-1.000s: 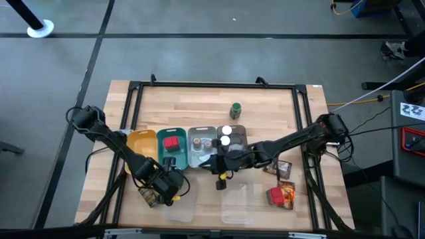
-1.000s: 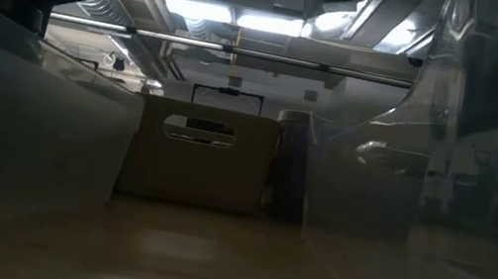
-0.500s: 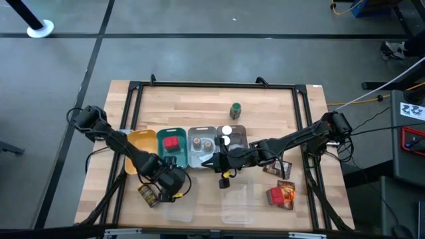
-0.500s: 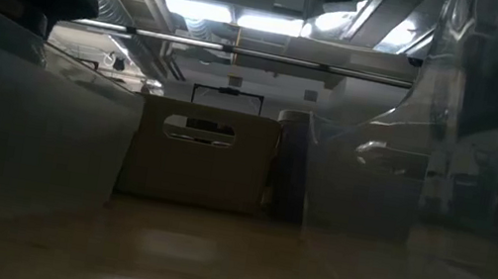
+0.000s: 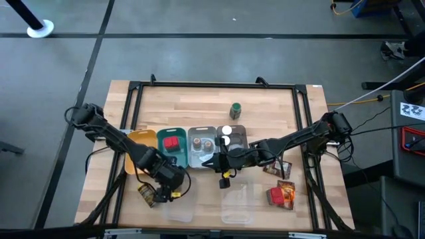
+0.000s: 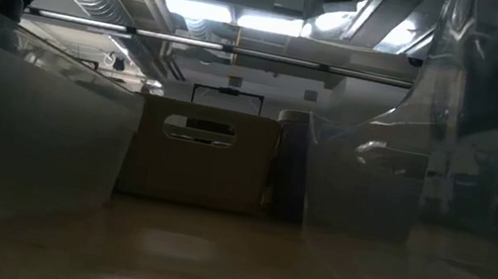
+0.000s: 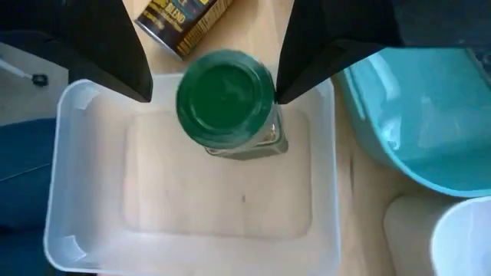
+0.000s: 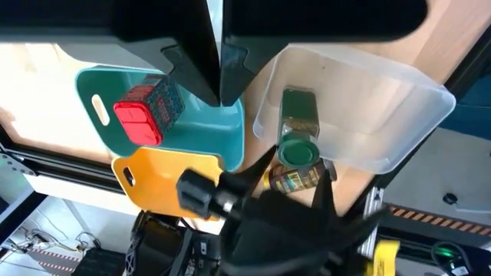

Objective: Sort spices by type
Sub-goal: Put the yellow spice seasoning into the yellow bin

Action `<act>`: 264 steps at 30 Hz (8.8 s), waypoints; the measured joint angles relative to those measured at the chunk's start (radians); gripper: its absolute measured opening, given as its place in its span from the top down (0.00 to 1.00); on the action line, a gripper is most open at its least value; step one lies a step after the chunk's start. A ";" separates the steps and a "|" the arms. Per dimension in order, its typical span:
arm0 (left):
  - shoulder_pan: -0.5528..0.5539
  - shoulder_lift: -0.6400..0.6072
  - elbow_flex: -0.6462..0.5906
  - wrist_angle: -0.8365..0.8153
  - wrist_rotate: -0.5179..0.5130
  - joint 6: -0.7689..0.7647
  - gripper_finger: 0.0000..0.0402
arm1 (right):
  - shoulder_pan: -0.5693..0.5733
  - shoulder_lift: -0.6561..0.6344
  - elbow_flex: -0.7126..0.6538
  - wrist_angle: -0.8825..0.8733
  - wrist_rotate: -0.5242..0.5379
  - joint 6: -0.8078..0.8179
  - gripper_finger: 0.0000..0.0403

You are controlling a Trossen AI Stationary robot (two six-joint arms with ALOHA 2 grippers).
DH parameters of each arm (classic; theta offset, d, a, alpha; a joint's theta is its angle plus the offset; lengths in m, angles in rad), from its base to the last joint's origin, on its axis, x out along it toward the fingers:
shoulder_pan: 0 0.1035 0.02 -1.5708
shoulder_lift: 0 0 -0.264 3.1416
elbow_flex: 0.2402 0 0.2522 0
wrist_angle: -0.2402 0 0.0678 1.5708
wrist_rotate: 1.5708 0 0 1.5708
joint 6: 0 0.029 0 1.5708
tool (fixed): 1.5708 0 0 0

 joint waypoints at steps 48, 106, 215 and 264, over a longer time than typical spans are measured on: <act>-0.352 -0.059 0.000 -0.297 -0.056 -1.814 0.35 | 0.000 0.001 0.000 -0.032 -0.019 -0.051 0.96; -0.444 0.300 0.000 -0.184 -0.160 -2.090 0.35 | 0.000 0.001 0.000 -0.029 -0.018 -0.093 0.96; -0.375 0.281 -0.141 -0.088 -0.195 -1.877 0.49 | 0.000 0.002 0.000 -0.031 -0.018 -0.093 0.96; -0.376 -0.179 -0.140 -0.123 -0.960 -1.458 0.49 | -0.022 0.030 0.001 0.171 -0.036 -0.112 0.96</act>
